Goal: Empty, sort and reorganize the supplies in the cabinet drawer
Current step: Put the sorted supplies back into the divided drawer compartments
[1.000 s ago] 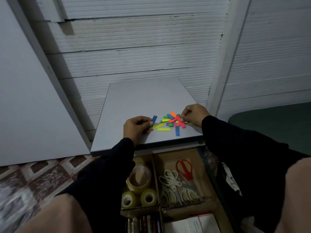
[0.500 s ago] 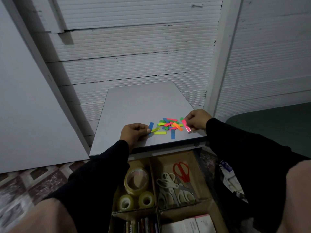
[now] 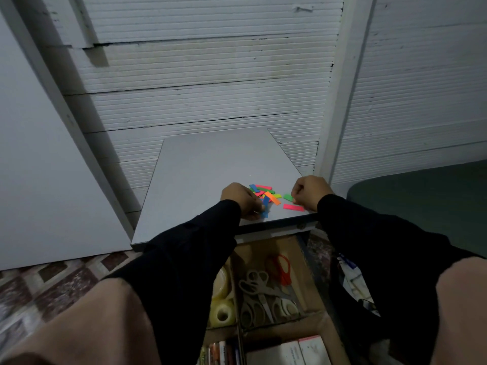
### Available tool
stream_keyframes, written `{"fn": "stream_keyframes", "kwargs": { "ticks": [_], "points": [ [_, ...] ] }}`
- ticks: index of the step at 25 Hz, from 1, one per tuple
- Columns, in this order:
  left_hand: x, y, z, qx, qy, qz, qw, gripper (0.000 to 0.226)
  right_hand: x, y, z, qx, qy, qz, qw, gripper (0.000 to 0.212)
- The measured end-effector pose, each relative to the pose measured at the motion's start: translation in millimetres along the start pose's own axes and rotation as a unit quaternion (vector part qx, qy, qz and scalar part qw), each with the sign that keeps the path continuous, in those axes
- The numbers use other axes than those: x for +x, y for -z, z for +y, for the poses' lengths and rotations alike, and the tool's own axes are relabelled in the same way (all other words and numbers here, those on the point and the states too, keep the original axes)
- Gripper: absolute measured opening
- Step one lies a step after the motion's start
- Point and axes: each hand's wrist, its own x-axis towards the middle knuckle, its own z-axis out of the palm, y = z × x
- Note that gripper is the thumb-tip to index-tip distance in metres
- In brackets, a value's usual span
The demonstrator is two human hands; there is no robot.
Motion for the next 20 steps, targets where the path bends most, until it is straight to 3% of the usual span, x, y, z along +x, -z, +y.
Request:
{"fn": "stream_keyframes", "kwargs": {
  "ticks": [3,5,9,11,15,20],
  "points": [
    [12.7,-8.7,2.8,0.144,-0.01,0.064,0.987,0.032,2.3,3.3,1.3,-0.004,-0.016,-0.016,1.0,0.012],
    [10.3,-12.2,7.5,0.2,-0.02,0.096,0.975,0.042,2.9,1.7,4.9,0.007,-0.017,0.0,1.0,0.024],
    [7.0,-16.7,13.4,0.25,-0.021,0.105,0.962,0.044,8.8,2.0,11.6,0.091,-0.014,0.053,0.994,0.009],
    [8.7,-15.6,13.6,0.273,-0.02,0.107,0.956,0.043,12.2,13.4,9.2,0.103,-0.014,0.023,0.994,0.013],
    [11.1,-14.7,15.3,0.306,-0.026,0.101,0.946,0.043,5.0,20.6,-1.7,0.008,-0.013,-0.086,0.996,0.023],
    [5.4,-26.1,18.1,0.363,-0.049,0.097,0.925,0.037,3.6,-1.8,-0.4,-0.126,0.018,-0.078,0.989,0.029]
  ]
}}
